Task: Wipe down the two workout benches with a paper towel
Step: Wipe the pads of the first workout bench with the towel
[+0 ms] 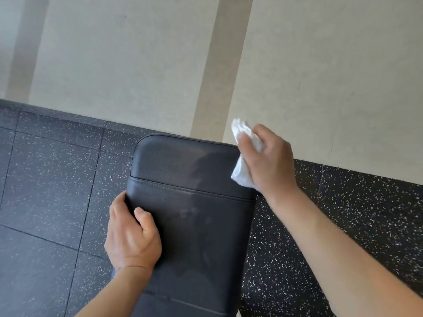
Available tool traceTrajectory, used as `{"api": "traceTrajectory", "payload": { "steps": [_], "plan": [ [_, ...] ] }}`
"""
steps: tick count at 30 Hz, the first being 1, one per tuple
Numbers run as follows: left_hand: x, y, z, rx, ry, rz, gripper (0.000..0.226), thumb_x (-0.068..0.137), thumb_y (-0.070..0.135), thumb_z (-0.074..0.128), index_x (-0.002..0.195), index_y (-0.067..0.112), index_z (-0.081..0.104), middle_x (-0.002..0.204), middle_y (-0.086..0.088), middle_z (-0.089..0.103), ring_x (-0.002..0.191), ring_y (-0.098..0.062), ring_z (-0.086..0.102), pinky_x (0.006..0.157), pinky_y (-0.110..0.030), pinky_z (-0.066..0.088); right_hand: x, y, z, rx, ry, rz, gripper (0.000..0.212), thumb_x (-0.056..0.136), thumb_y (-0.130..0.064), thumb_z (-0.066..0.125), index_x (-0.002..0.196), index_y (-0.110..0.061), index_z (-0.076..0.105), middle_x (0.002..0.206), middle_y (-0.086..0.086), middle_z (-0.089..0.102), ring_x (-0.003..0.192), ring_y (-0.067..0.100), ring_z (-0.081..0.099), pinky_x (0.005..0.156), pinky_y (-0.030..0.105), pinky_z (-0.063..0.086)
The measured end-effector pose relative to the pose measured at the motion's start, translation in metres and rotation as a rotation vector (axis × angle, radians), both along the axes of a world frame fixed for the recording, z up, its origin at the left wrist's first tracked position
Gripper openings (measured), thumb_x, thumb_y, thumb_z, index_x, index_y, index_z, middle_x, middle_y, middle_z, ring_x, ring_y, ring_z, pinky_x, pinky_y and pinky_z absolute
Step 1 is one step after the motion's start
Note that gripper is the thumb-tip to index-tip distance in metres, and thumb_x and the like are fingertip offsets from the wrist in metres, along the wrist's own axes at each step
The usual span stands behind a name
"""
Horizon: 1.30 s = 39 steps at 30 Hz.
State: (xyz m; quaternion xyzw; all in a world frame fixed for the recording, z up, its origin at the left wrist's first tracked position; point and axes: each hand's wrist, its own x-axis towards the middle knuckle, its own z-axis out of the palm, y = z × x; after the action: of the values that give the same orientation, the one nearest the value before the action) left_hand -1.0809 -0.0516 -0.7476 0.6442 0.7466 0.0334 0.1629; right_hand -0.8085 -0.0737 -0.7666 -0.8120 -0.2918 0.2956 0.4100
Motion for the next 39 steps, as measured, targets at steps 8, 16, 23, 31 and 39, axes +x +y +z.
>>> {"api": "traceTrajectory", "payload": {
  "steps": [8,16,23,31,39],
  "plan": [
    [0.001,0.001,0.001,-0.011,-0.009,0.032,0.063,0.087,0.048,0.024,0.143,0.024,0.042,0.143,-0.005,0.056,0.115,-0.043,0.058,0.088,-0.057,0.045,-0.034,-0.056,-0.010,0.133,-0.276,-0.042,0.037,0.095,-0.032,0.062,0.071,-0.013,0.040,0.066,-0.006,0.039,0.061,0.018,0.033,0.060,0.027,0.029],
    [0.001,0.004,0.004,-0.055,-0.016,0.026,0.066,0.087,0.047,0.025,0.144,0.020,0.043,0.143,-0.007,0.055,0.118,-0.041,0.057,0.087,-0.057,0.047,-0.020,-0.007,-0.006,0.163,-0.673,0.214,0.021,0.081,-0.024,0.066,0.070,-0.013,0.053,0.064,0.002,0.042,0.062,0.020,0.033,0.054,0.030,0.028],
    [0.002,0.006,0.007,-0.087,-0.032,0.010,0.071,0.086,0.047,0.026,0.146,0.013,0.045,0.140,-0.010,0.055,0.119,-0.040,0.057,0.086,-0.056,0.048,-0.025,0.032,0.007,0.080,-0.809,0.328,0.022,0.077,-0.022,0.067,0.067,-0.014,0.049,0.060,0.002,0.040,0.056,0.025,0.035,0.051,0.031,0.024],
    [0.002,0.006,0.008,-0.086,-0.041,0.013,0.069,0.088,0.047,0.026,0.146,0.014,0.045,0.139,-0.008,0.055,0.121,-0.038,0.057,0.087,-0.055,0.047,-0.081,0.115,0.017,0.178,-0.653,0.593,0.016,0.077,-0.026,0.073,0.072,-0.014,0.062,0.067,0.007,0.059,0.062,0.032,0.052,0.057,0.034,0.027],
    [0.000,0.001,0.002,-0.030,-0.034,0.032,0.062,0.091,0.047,0.028,0.143,0.019,0.046,0.138,-0.004,0.059,0.120,-0.033,0.058,0.092,-0.049,0.047,-0.126,0.170,0.011,0.095,-0.715,0.885,0.020,0.091,-0.041,0.056,0.089,-0.024,0.066,0.081,-0.003,0.064,0.084,0.027,0.061,0.065,0.033,0.028]
  ]
}}
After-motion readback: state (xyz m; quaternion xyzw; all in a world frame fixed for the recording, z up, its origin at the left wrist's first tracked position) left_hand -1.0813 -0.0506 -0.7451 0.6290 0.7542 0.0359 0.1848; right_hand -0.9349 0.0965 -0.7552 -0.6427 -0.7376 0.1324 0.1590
